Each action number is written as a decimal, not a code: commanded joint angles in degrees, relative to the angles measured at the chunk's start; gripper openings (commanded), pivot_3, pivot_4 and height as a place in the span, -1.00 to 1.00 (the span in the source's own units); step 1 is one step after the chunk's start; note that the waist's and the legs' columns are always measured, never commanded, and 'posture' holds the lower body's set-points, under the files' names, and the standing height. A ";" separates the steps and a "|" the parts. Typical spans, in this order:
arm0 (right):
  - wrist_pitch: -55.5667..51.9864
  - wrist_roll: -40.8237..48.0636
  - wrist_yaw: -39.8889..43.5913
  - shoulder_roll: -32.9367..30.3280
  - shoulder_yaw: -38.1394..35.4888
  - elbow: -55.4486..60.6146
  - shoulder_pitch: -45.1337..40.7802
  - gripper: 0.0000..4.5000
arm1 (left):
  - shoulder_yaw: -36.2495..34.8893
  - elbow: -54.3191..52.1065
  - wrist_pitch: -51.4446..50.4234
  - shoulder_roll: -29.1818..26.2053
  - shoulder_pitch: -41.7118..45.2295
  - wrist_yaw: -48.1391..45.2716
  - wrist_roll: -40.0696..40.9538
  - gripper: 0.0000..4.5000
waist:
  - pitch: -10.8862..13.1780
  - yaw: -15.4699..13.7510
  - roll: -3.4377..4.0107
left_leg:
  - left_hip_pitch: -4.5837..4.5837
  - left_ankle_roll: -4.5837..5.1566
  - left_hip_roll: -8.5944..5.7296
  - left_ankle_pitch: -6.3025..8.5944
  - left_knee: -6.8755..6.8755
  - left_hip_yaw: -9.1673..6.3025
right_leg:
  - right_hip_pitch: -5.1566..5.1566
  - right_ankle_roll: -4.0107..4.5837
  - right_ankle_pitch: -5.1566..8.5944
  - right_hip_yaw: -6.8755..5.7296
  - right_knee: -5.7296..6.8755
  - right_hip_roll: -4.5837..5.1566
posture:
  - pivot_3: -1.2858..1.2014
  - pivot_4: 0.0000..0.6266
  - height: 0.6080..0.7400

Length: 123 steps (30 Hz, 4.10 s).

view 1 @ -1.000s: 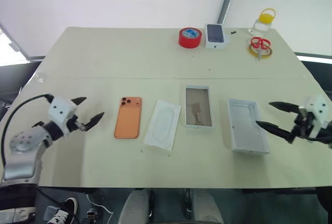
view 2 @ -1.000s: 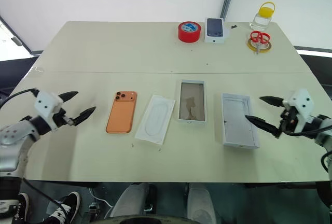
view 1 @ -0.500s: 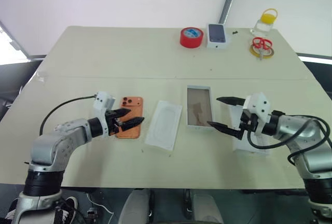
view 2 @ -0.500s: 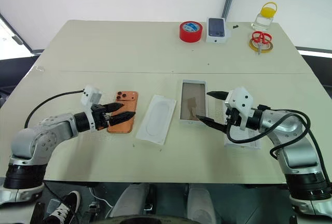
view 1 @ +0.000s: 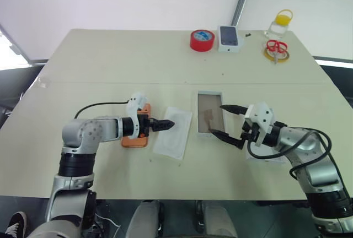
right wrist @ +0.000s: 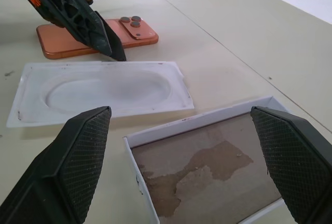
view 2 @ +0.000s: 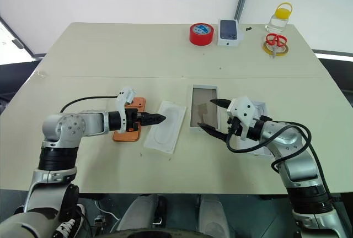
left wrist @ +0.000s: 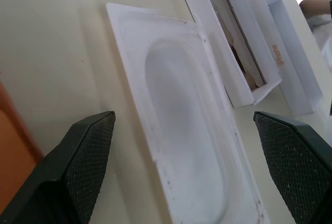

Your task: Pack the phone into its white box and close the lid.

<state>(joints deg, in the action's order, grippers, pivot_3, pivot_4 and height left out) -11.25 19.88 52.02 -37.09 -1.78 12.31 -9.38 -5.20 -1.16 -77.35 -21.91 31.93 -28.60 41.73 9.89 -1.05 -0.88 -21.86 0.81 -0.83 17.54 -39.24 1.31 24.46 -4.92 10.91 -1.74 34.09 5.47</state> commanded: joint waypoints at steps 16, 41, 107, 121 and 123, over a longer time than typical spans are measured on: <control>2.58 -1.43 0.80 -1.13 -0.38 0.74 -0.99 1.00 | -4.31 4.17 -7.40 6.03 -0.41 6.47 -2.17 -0.98 | -0.02 0.37 0.01 | 0.15 0.00 -0.13 0.00 0.03 -0.04 | -0.14 0.05 0.05 0.03 0.00 0.10 | 0.03 -0.52 1.00; -1.44 -7.73 14.94 -3.46 11.81 -12.29 -13.33 -0.77 | -28.08 -4.58 -12.72 20.96 9.27 24.61 -4.81 -1.00 | 0.08 0.39 -0.15 | 0.13 -0.13 -0.20 -0.06 0.07 -0.08 | -0.15 -0.13 -0.05 0.02 -0.04 0.13 | 0.03 -0.52 1.00; -3.82 -3.21 3.68 -5.49 -0.89 -0.47 -2.47 0.22 | -18.21 -0.99 -5.18 26.64 14.19 24.02 -2.05 0.46 | 0.32 0.41 -0.55 | -0.18 -0.24 -0.24 -0.14 0.02 -0.19 | 0.04 -0.12 -0.04 -0.06 -0.09 0.13 | 0.03 -0.52 1.00; -0.66 -15.78 -3.89 4.87 13.22 -8.26 -11.93 -0.99 | -8.45 -2.72 26.04 -0.33 -3.94 4.48 -12.68 0.50 | 0.31 0.57 -0.46 | -0.12 -0.41 -0.20 -0.22 0.12 -0.13 | 0.13 0.10 0.05 -0.01 0.00 0.12 | 0.03 -0.52 1.00; 1.72 -20.07 -4.99 5.21 16.10 -9.95 -13.16 -0.99 | -9.00 -1.02 29.61 -2.10 -5.11 3.74 -13.68 0.50 | 0.31 0.34 -0.46 | -0.13 -0.39 -0.20 -0.22 0.12 -0.15 | 0.14 0.10 0.05 -0.01 -0.01 0.13 | 0.03 -0.52 1.00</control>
<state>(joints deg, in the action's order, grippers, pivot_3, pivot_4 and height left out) -11.33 2.39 48.21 -31.92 13.98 2.17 -20.68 -13.15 -1.75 -51.12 -23.71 26.52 -23.79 28.65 10.20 -0.71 -1.34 -22.04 0.42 -1.06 17.33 -39.14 1.14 24.60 -4.81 10.96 -1.77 34.07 5.62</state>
